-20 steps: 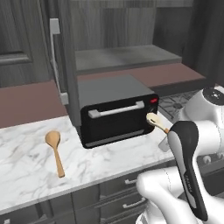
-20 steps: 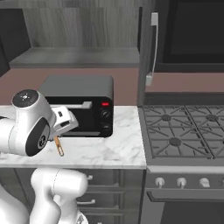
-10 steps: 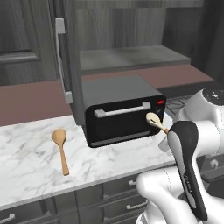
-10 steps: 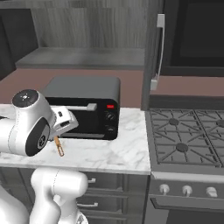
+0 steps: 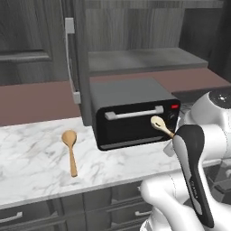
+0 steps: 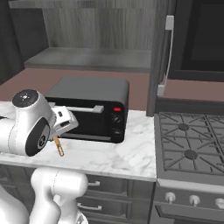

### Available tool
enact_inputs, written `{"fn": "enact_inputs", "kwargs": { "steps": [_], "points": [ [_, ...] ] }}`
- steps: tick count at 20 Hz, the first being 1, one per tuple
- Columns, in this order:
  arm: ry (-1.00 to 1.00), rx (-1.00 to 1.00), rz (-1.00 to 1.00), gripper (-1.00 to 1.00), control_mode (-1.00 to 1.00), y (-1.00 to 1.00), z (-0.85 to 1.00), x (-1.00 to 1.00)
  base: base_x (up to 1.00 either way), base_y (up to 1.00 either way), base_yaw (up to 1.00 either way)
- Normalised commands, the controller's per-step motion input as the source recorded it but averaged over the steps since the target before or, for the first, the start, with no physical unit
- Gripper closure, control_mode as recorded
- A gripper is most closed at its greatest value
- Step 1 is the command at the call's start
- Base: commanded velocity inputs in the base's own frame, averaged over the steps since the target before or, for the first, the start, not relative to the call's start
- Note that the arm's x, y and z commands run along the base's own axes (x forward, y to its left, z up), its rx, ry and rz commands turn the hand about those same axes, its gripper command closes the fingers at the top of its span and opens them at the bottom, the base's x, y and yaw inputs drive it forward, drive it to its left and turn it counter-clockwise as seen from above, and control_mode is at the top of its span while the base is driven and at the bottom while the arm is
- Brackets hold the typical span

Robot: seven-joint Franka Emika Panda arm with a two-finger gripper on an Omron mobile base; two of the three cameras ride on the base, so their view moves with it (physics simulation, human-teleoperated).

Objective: Organize the utensils by type. Pick up the wooden spoons from the counter and place them in the open cabinet. Then pick up the metallic utensils from the counter and place them in the open drawer.

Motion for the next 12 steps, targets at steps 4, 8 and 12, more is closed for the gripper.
{"fn": "enact_inputs", "kwargs": {
  "steps": [4, 8, 12],
  "points": [
    [0.0, 0.0, 0.0, 1.0, 1.0, 0.0, 0.0, 0.0, 0.09, 0.0, 0.16],
    [0.0, 0.0, 0.0, 1.0, 1.0, 0.0, 0.0, 0.0, 0.08, -0.01, 0.13],
    [0.0, 0.0, 0.0, 1.0, 1.0, 0.0, 0.0, 0.0, 0.03, 0.0, 0.04]
  ]
}}
